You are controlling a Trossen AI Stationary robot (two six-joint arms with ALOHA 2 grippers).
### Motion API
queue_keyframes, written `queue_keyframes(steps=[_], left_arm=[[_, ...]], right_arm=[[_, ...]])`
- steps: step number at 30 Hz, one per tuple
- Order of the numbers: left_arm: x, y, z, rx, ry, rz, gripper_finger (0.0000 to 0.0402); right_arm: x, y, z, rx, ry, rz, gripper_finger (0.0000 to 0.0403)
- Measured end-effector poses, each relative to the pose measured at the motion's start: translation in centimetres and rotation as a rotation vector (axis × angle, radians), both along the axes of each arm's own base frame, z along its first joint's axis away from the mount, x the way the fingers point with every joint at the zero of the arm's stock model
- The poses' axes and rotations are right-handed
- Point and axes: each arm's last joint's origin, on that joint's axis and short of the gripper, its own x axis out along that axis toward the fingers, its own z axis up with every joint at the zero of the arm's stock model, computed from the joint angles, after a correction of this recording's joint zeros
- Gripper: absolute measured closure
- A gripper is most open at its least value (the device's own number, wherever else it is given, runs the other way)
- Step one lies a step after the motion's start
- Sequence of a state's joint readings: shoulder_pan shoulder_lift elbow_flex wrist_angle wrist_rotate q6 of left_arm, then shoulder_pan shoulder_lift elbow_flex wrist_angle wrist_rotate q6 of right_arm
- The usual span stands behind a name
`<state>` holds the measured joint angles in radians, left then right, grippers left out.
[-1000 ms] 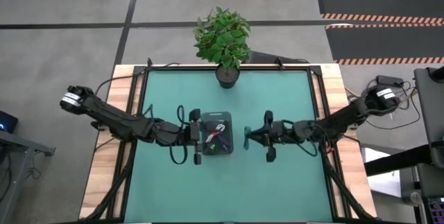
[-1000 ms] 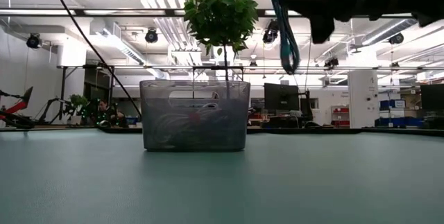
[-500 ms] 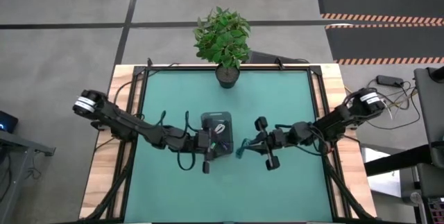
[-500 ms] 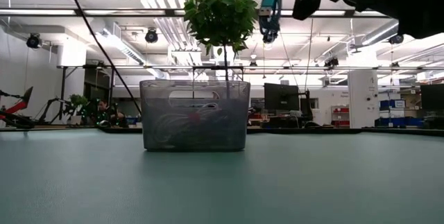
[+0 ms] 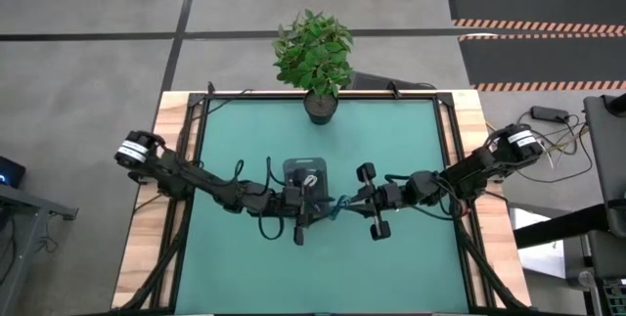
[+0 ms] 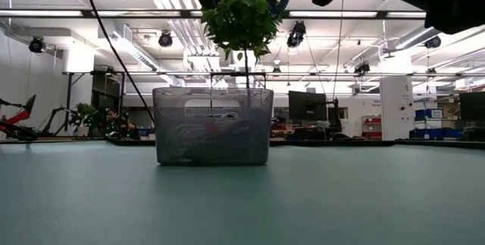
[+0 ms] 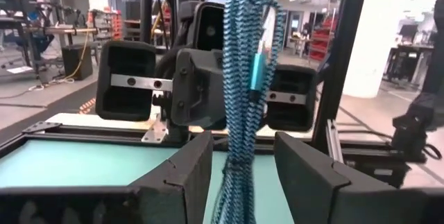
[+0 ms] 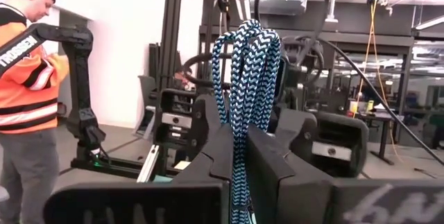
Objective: Pick and place USB-C Cables
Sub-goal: Put the blue charger cable into the black bin
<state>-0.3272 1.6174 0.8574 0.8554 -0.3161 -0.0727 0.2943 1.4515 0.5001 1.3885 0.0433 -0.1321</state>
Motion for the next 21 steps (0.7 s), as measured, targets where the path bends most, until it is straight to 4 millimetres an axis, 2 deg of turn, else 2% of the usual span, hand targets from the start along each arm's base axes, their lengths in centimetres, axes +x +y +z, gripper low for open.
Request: queue_keyframes(steps=[13,16,21], left_arm=[[0.63,0.04,-0.95,-0.003,-0.009,0.006,0.0269],[0.63,0.04,-0.97,0.001,-0.007,0.005,0.0298],[0.62,0.01,-1.04,0.008,0.005,-0.005,0.0375]], right_arm=[[0.87,0.27,0.48,-0.033,0.01,-0.007,0.039],[0.9,0.28,0.49,-0.042,0.008,-0.012,0.039],[0.97,0.25,0.29,-0.048,0.028,-0.023,0.0389]])
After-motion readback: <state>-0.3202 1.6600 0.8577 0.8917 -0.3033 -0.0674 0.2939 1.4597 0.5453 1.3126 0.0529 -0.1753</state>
